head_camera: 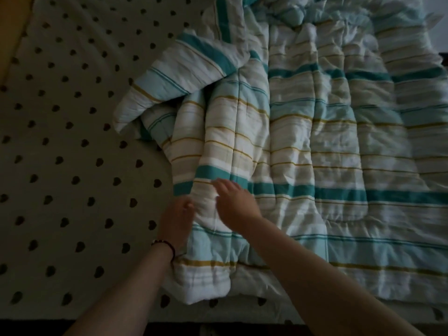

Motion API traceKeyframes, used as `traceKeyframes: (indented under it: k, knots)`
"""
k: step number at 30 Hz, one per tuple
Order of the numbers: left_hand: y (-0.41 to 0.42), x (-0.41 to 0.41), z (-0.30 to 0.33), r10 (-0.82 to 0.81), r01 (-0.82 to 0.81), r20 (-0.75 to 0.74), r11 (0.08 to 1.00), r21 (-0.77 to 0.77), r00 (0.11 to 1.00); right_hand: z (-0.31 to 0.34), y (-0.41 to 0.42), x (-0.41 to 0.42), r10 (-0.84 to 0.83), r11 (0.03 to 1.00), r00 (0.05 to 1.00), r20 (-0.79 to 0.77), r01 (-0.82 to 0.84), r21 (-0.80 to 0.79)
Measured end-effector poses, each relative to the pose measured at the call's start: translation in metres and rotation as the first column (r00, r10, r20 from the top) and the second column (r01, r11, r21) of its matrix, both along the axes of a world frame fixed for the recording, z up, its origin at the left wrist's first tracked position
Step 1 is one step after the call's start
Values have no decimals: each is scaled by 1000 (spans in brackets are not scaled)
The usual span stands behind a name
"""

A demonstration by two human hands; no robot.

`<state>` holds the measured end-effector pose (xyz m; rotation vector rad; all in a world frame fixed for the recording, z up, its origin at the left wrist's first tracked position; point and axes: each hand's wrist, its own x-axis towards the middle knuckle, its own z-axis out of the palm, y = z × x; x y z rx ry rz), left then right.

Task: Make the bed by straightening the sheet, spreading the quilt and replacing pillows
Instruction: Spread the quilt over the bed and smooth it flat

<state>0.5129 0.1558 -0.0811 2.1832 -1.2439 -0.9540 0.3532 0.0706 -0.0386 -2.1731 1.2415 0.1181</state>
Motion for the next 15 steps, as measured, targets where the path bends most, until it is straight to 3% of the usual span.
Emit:
traceKeyframes:
  k: [3,5,8,11,15]
  knots:
    - [-21,16,-14,275,-279,126,960,16,953,-11,-6,37,281,952,959,-33,-283,-115]
    - [-26,23,-22,314,-327,158,943,63,936,-26,-6,49,413,896,902,-128,-427,-119]
    - [-28,33,-33,170,-213,323,972,100,931,-42,-16,37,497,839,818,-291,-538,-78]
    - [-31,34,-50,-143,-91,528,915,392,837,-61,-35,-8,500,820,693,-520,-572,28]
    - [-35,26,-88,-317,-49,409,737,675,856,-83,-68,-82,394,909,628,-671,-371,187]
